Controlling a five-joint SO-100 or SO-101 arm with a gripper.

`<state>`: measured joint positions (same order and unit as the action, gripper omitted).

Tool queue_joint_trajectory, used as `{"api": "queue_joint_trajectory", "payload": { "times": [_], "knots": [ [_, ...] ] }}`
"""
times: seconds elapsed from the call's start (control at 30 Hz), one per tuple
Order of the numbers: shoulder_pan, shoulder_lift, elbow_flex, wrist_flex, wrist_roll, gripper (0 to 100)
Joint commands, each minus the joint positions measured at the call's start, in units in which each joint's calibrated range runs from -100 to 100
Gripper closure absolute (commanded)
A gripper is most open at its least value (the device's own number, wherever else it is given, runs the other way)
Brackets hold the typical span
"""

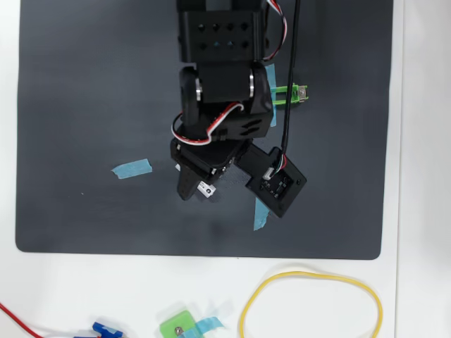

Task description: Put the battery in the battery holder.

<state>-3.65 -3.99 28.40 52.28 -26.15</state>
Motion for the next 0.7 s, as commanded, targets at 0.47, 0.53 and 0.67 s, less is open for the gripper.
{"api": "queue_joint_trajectory", "payload": {
  "times": [0.47,0.53,0.67],
  "knots": [
    [-0.87,5.99,-7.08,-0.88,-1.71,74],
    [-0.76,8.38,-8.58,-0.88,-1.71,74],
    [-0.35,9.83,-9.72,-0.88,-1.71,74]
  ]
}}
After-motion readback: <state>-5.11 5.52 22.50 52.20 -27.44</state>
